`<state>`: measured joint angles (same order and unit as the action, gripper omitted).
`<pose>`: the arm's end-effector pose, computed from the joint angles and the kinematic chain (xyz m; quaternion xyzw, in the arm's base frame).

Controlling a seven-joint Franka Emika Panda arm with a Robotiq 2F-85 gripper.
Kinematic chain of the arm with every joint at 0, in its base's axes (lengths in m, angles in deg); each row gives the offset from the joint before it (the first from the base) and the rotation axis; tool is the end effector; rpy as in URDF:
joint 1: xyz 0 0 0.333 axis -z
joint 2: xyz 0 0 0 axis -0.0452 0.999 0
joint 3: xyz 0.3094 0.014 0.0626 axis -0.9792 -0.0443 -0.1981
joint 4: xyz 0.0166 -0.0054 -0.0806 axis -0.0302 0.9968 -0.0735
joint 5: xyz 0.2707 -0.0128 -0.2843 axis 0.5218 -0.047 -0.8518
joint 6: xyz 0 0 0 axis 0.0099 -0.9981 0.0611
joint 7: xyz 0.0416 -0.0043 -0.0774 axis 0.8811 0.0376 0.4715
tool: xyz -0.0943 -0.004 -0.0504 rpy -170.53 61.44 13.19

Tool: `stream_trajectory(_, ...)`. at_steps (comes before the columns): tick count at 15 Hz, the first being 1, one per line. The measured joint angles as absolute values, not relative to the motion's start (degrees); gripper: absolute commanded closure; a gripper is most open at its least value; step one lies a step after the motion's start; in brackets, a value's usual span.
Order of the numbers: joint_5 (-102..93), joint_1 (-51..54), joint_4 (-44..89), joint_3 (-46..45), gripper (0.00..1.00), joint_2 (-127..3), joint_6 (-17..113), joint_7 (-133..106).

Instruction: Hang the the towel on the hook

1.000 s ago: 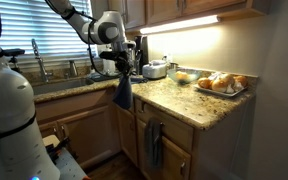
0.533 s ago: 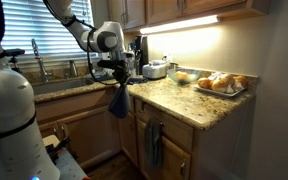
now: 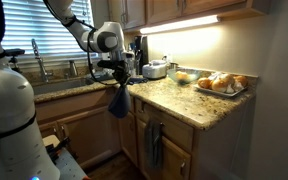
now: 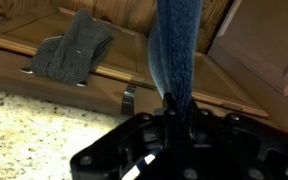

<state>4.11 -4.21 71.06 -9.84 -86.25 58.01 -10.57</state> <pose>0.4710 0.1021 0.3647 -0.9932 -0.0583 -0.0944 0.0365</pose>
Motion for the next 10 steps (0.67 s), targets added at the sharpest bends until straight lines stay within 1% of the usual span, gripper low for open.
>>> stream_trajectory(10, -7.7, -4.2, 73.2, -11.0, 0.95, -82.0, 60.7, -10.8)
